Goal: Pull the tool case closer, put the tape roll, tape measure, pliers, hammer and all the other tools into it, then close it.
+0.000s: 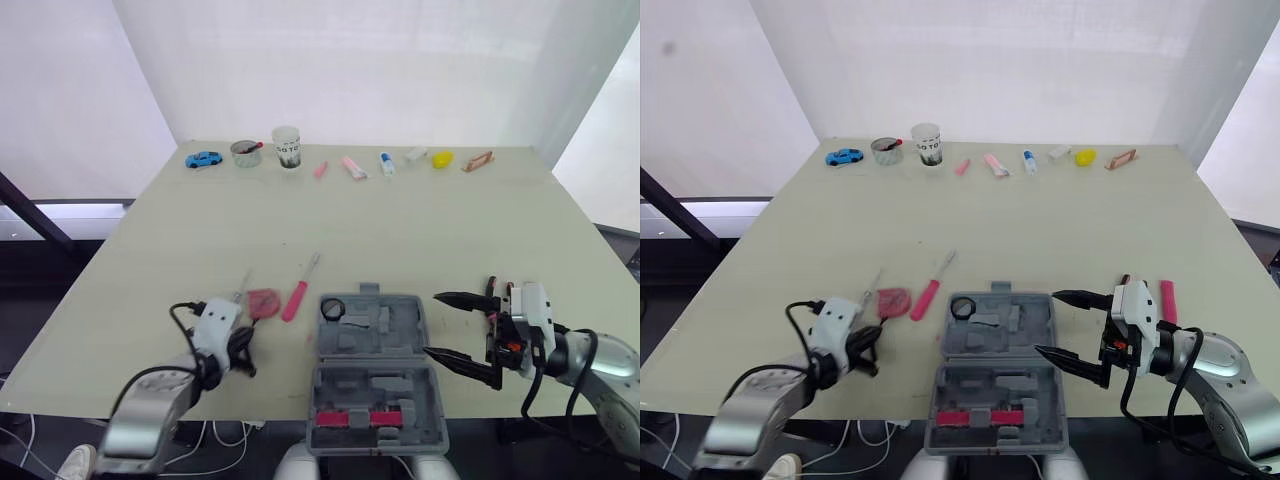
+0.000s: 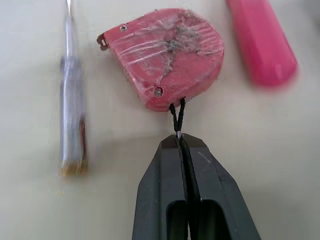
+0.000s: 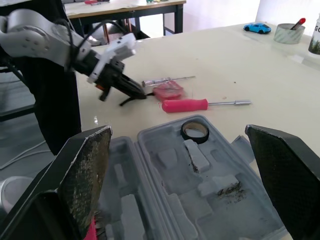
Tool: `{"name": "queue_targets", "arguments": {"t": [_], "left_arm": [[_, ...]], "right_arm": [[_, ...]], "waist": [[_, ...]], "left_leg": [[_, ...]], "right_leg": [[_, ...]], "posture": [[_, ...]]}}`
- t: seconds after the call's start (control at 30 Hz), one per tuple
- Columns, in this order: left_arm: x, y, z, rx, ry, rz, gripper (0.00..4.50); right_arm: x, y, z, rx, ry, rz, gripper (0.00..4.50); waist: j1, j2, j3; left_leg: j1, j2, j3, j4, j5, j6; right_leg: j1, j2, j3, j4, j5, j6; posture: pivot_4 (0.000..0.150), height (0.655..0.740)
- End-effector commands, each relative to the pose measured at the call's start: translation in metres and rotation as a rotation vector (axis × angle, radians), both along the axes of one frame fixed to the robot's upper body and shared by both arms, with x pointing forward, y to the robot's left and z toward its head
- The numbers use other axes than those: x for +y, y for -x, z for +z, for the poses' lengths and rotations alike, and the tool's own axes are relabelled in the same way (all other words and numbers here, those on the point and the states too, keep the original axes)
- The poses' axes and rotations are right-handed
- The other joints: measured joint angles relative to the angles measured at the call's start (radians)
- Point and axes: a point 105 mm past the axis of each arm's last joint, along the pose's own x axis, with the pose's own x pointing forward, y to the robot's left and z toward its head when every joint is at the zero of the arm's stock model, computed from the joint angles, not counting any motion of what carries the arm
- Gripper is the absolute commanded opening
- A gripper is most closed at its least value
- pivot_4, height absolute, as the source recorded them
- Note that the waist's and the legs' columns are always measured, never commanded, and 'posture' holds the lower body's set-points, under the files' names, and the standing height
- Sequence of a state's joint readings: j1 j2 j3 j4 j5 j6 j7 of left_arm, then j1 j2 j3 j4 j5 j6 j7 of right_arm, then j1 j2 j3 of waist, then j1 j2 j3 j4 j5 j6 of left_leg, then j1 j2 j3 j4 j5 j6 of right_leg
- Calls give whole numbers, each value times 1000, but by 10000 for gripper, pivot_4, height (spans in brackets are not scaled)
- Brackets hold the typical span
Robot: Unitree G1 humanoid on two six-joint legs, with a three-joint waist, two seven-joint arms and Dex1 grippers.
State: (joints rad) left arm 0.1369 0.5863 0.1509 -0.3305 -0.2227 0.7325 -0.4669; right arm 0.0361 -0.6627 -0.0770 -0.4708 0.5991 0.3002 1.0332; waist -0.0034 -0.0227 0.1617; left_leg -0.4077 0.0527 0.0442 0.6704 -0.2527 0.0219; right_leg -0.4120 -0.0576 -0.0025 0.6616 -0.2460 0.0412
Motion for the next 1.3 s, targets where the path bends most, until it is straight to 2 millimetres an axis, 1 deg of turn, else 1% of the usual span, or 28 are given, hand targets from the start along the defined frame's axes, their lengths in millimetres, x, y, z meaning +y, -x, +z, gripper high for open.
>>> {"name": "queue_targets", "arguments": {"t": [0.03,0.1,0.2,0.47,0.6,0.8,0.9,1.03,1.07,1.1,1.13,1.23,1.27,1.3], "left_arm": [[-7,22,2,38,15,-55,337],[-10,35,-1,70,16,-75,337],[-16,50,-1,100,28,-97,337],[-24,62,-1,140,60,-133,337],[-20,74,-3,200,39,-153,337],[-7,85,-2,244,-8,-148,337],[-3,85,0,237,-21,-138,337],[-1,80,5,203,-12,-131,337],[0,78,7,198,-24,-126,2856],[2,77,9,189,-42,-127,6325],[2,76,14,190,-24,-131,7753],[-7,87,17,268,11,-210,20650],[-10,93,18,301,28,-238,26607],[-15,96,22,324,40,-270,31415]], "right_arm": [[1,3,6,-35,-5,29,45000],[0,2,6,-35,-4,29,45000],[-1,0,7,-36,-3,31,45000],[4,-2,8,-37,-6,47,45000],[4,-2,8,-40,-4,49,45000],[4,-1,6,-41,0,49,45000],[5,0,5,-41,-2,51,45000],[6,-1,5,-42,-6,53,45000],[6,-1,5,-43,-5,53,45000],[6,-1,4,-43,-5,53,45000],[5,-1,4,-43,-4,53,45000],[5,-1,3,-45,2,52,45000],[5,-2,2,-47,7,53,45000],[4,-2,2,-49,8,53,45000]], "waist": [[-1,0,0],[-2,0,0],[-3,0,0],[-3,0,0],[-3,0,0],[-5,0,0],[-5,0,0],[-5,0,0],[-5,0,0],[-5,0,0],[-5,0,0],[-5,-1,1],[-5,-1,1],[-7,-1,1]], "left_leg": [[1,0,0,0,0,0],[3,1,2,0,0,0],[4,1,3,0,0,0],[5,1,3,-1,0,0],[5,1,4,-1,0,0],[5,2,4,-2,0,0],[5,2,4,-2,0,0],[5,2,4,-2,0,0],[5,2,4,-2,0,0],[5,2,4,-2,0,0],[5,2,4,-2,0,0],[5,2,4,-2,0,0],[5,3,4,-2,0,0],[5,3,4,-2,0,0]], "right_leg": [[0,0,1,0,0,0],[1,-1,3,0,0,0],[1,-1,4,0,0,0],[1,0,5,0,0,0],[1,0,5,0,0,-1],[1,0,5,0,0,-1],[1,0,5,0,0,-1],[0,0,5,0,-1,-1],[0,0,5,0,-1,-1],[0,0,5,0,-1,-1],[0,0,5,0,-1,-1],[0,0,5,0,-1,-1],[0,0,5,0,-1,-1],[0,0,5,-1,-1,-1]], "posture": [[1500,7400],[1500,7400],[1500,7400],[1500,7400],[1500,7400],[1500,7400],[1500,7400],[1500,7400],[1500,7400],[1500,7400],[1500,7400],[1500,7400],[1500,7400],[1500,7400]]}}
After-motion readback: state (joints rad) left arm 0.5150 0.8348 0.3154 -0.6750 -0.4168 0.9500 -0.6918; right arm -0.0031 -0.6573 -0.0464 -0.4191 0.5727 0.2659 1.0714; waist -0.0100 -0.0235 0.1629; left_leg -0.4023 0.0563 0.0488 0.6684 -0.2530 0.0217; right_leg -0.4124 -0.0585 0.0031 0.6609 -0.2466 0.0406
